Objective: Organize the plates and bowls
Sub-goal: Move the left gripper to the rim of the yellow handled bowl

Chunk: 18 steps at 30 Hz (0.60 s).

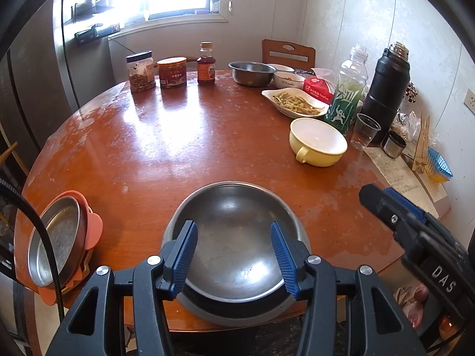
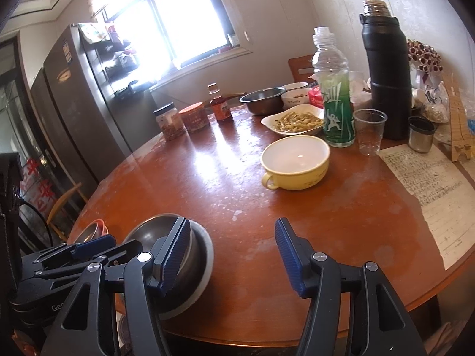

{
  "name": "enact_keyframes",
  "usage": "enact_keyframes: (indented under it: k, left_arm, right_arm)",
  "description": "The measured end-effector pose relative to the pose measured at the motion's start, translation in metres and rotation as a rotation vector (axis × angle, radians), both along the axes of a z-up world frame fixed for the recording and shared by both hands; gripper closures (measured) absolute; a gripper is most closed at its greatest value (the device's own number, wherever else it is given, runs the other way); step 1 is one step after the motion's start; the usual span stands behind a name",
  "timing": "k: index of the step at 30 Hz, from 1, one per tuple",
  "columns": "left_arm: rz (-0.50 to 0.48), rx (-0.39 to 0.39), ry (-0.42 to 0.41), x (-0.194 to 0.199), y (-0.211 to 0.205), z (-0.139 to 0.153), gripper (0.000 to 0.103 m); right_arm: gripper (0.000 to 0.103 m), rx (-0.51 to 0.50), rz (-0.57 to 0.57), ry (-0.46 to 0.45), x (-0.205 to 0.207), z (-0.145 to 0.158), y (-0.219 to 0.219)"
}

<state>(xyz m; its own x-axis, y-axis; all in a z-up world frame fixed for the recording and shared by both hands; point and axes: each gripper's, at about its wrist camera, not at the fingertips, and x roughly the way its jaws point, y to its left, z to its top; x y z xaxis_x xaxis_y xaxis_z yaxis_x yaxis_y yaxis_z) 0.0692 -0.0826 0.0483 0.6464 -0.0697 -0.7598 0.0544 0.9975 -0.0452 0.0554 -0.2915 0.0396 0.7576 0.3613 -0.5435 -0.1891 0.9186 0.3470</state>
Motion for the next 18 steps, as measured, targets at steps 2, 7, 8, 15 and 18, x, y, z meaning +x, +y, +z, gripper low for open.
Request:
enact_keyframes:
  k: [2, 7, 8, 15, 18]
  left_arm:
    - [-0.008, 0.005, -0.001, 0.002, -0.006, 0.001, 0.052]
    - [-0.022, 0.003, -0.001, 0.014, -0.014, 0.005, 0.052]
    - [-0.024, 0.004, -0.001, 0.017, -0.016, 0.005, 0.052]
    - [-0.053, 0.001, -0.004, 0.045, -0.030, 0.010, 0.052]
    - [-0.067, -0.004, -0.002, 0.060, -0.037, 0.011, 0.052]
  right_arm:
    - [0.037, 0.013, -0.019, -0.009, 0.001, 0.002, -0.008]
    - [0.034, 0.009, -0.058, -0.020, 0.007, 0.004, -0.024]
    - [0.033, 0.006, -0.064, -0.021, 0.008, 0.004, -0.026]
    - [0.030, -0.002, -0.097, -0.007, 0.025, -0.002, -0.038]
    - [0.029, -0.005, -0.118, 0.009, 0.036, -0.006, -0.048]
